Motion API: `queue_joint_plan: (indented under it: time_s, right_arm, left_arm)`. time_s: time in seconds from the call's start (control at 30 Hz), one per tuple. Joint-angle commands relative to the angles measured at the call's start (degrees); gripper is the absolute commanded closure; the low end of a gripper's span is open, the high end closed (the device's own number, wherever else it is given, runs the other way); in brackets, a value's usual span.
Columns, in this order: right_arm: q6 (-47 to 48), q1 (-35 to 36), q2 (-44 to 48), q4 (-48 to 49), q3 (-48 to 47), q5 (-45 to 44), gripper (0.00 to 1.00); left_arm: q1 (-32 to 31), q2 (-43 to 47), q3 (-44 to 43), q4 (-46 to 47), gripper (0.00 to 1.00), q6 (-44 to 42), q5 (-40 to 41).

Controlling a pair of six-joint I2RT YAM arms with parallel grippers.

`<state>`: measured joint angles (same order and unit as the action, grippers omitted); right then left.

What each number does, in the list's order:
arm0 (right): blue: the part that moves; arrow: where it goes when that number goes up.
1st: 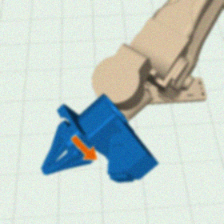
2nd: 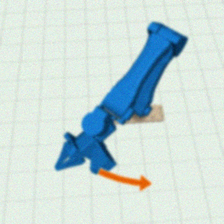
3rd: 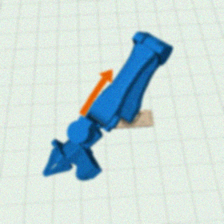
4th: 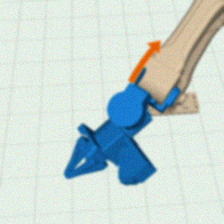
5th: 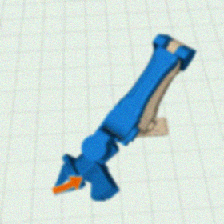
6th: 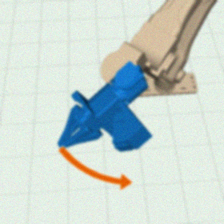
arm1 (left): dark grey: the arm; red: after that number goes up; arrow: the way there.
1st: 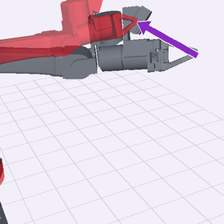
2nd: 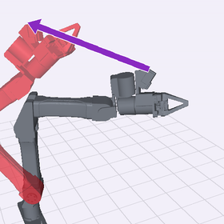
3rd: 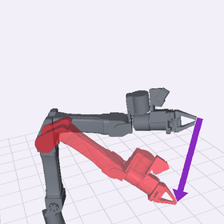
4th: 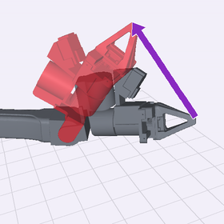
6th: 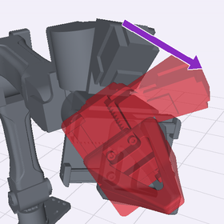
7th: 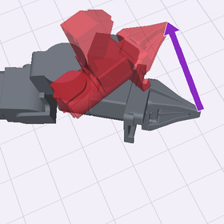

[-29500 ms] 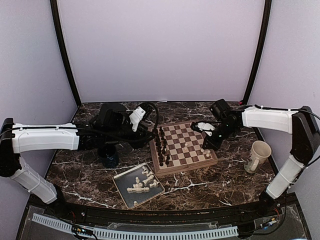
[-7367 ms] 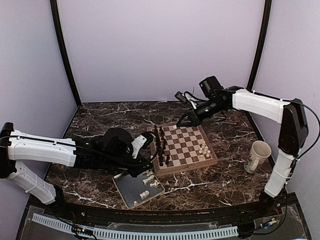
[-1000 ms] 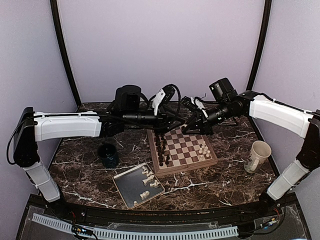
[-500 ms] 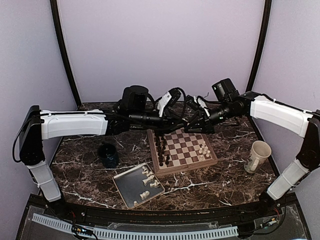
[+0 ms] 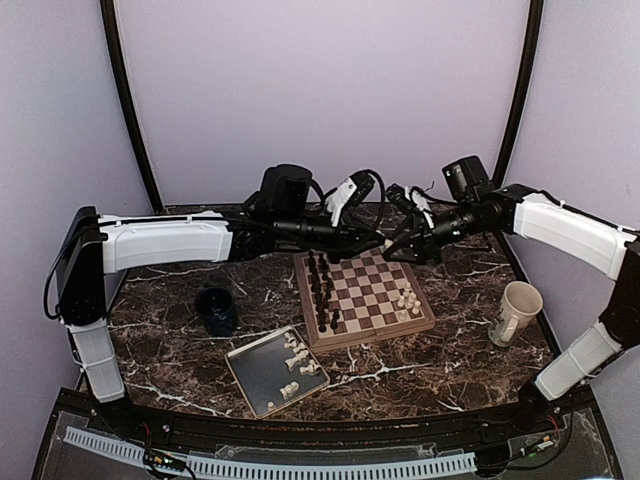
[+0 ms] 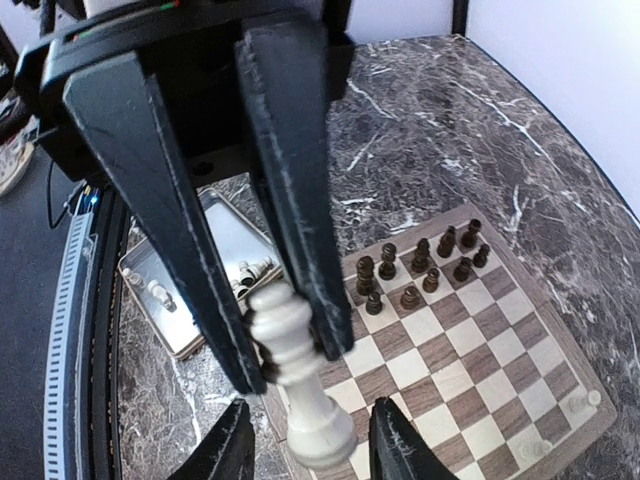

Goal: Set up the chess pieces on the board
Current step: Pass from the right arm to the left, then place the queen at d1.

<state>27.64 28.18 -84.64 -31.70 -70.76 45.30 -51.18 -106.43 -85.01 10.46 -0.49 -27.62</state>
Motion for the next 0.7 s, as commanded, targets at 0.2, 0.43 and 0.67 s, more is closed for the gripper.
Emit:
queue_joint_plan:
  time_s: [0.2,0.43,0.67]
  right_arm:
    - [0.29,-15.49,6.41,-3.25,4.29,0.49,0.51]
    - [-4.75,-19.74,10.72,2.77,8.87,-1.15,0.48]
    - [-4.83,-19.79,10.18,3.40,9.43,-1.21,0.48]
  left_arm:
    - [0.03,-8.15,-11.58,-9.69,0.86,-4.32,4.50]
    - [0.02,-16.38,-18.81,-13.75,0.85,-5.25,4.76]
    - [-0.27,-23.62,-24.35,-17.04,0.85,-6.10,5.96]
